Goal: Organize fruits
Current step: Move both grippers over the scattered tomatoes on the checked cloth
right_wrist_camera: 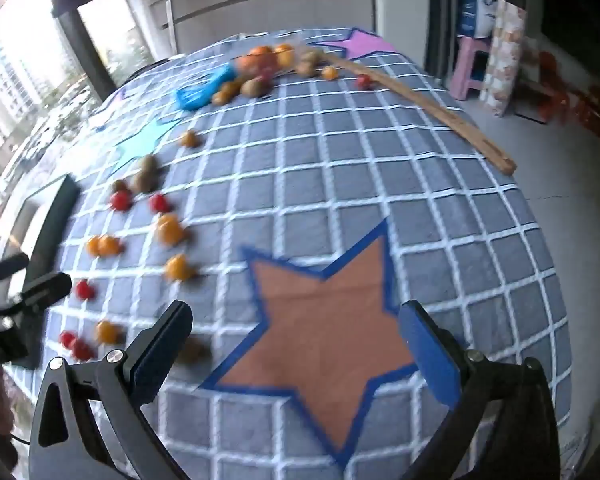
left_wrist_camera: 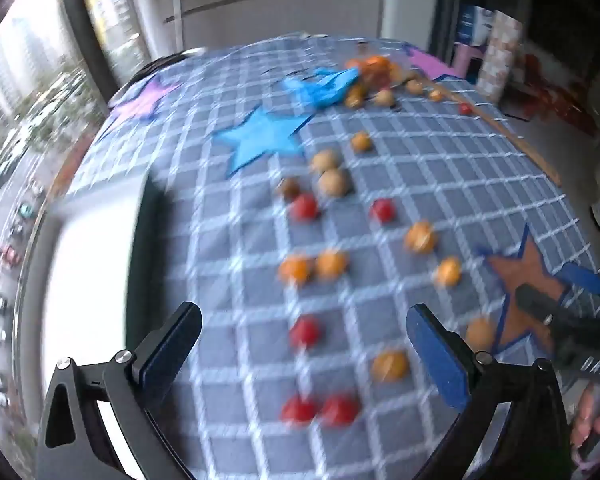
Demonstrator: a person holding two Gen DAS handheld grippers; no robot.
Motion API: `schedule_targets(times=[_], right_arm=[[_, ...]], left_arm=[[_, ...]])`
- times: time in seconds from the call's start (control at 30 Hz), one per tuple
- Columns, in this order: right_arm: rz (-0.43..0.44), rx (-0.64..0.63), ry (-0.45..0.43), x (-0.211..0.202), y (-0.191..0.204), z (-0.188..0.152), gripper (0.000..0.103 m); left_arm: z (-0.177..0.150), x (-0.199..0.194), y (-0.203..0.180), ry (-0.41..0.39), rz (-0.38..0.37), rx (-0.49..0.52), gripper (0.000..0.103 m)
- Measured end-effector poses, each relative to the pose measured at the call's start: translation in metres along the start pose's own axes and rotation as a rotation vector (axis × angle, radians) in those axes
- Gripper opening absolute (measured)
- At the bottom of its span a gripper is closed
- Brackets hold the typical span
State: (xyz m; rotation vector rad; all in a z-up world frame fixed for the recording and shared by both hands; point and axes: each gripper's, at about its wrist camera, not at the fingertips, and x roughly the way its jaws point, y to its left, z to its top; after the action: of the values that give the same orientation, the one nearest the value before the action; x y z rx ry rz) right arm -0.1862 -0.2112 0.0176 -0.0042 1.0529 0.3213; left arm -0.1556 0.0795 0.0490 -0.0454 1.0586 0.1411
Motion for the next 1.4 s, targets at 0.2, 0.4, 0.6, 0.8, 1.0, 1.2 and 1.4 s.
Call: schedule_targets(times=[0.2, 0.4, 0.6, 0.8, 1.0, 1.2, 1.4], right_arm=[[0.024, -0.04, 0.032, -0.005, 0.019, -0.011, 0.103], [0.023, -0.05, 0.057, -0.014, 0.026, -0.011, 0.103], [0.023, -0.055, 0.073, -0.01, 0.032, -0.012, 0.103], [0.021, -0.065, 0.071, -0.012, 0.036, -0.011, 0.103], [0.02, -0.062, 0.077, -0.011, 0.037, -0.011, 0.103], [0.016, -0.067, 0.077, -0.011, 0.038, -0.011, 0.103], [0.016, -0.072, 0.081, -0.01, 0.041, -0.011, 0.103]], left_arm=[[-0.042, -0.011, 0.015, 0.024, 0.025, -0.017, 0.103], [-0.058, -0.012, 0.027, 0.042, 0.008, -0.05, 0.103], [-0.063, -0.013, 0.038, 0.054, 0.014, -0.088, 0.103], [-0.065, -0.012, 0.038, 0.049, 0.025, -0.086, 0.103], [-0.067, -0.01, 0.038, 0.055, 0.037, -0.085, 0.103], [-0.068, -0.008, 0.038, 0.056, 0.045, -0.081, 0.103], [-0.069, -0.006, 0.037, 0.058, 0.047, -0.072, 0.103]])
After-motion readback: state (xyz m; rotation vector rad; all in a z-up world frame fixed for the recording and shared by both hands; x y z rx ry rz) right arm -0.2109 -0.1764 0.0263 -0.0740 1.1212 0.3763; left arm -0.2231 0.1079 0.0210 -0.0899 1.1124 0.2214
